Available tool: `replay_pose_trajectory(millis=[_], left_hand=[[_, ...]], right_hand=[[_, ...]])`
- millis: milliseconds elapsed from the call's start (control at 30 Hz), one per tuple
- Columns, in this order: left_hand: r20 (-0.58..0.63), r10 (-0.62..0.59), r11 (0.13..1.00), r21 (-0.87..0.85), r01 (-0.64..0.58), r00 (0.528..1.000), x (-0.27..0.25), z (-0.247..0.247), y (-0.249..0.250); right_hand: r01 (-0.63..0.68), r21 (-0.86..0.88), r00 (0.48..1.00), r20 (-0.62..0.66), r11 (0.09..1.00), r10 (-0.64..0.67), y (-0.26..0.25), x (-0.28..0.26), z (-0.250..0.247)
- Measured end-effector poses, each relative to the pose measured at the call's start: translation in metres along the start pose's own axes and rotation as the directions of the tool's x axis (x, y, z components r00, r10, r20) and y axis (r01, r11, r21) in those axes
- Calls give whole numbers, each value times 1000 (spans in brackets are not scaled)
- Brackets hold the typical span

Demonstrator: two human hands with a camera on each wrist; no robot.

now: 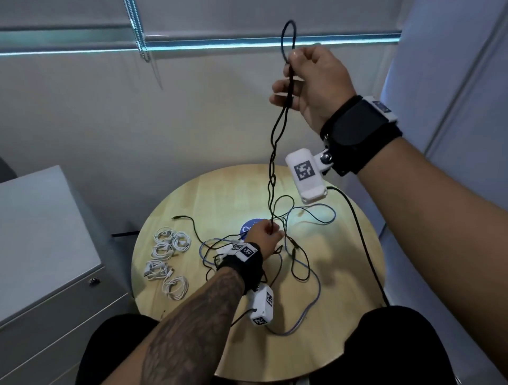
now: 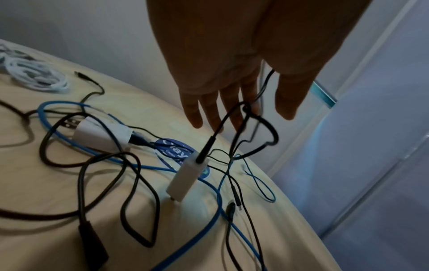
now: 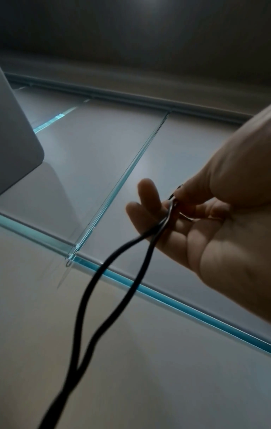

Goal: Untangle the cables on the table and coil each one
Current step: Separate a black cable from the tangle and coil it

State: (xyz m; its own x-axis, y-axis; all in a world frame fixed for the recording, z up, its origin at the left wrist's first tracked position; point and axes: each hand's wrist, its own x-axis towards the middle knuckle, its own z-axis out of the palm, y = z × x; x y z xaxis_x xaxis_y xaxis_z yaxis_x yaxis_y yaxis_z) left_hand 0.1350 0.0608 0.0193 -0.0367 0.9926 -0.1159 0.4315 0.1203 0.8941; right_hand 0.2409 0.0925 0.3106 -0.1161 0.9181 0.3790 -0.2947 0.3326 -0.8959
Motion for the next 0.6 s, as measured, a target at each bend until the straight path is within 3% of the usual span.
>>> replay_pose_trajectory(millis=[100, 267, 400, 500, 600], left_hand=[[-17, -25, 995, -95, 24, 1000, -8, -7, -3], [-258, -101, 968, -248, 35, 961, -5, -51, -9], [-313, -285, 797, -603, 42, 906, 6, -100, 4], [-276, -299, 664, -747, -9, 913, 10, -138, 15], [-284, -295, 595, -802, -57, 912, 11, -170, 22]], right_hand=[[103, -106, 988, -100, 989, -114, -11, 10, -11], [118, -349, 945, -248, 930, -214, -12, 25, -53], [30, -384, 937, -311, 923, -160, 13, 23, -91], [-86, -293, 909, -413, 952, -46, 34, 20, -120], [-199, -259, 850, -526, 945, 34, 54, 17, -145]])
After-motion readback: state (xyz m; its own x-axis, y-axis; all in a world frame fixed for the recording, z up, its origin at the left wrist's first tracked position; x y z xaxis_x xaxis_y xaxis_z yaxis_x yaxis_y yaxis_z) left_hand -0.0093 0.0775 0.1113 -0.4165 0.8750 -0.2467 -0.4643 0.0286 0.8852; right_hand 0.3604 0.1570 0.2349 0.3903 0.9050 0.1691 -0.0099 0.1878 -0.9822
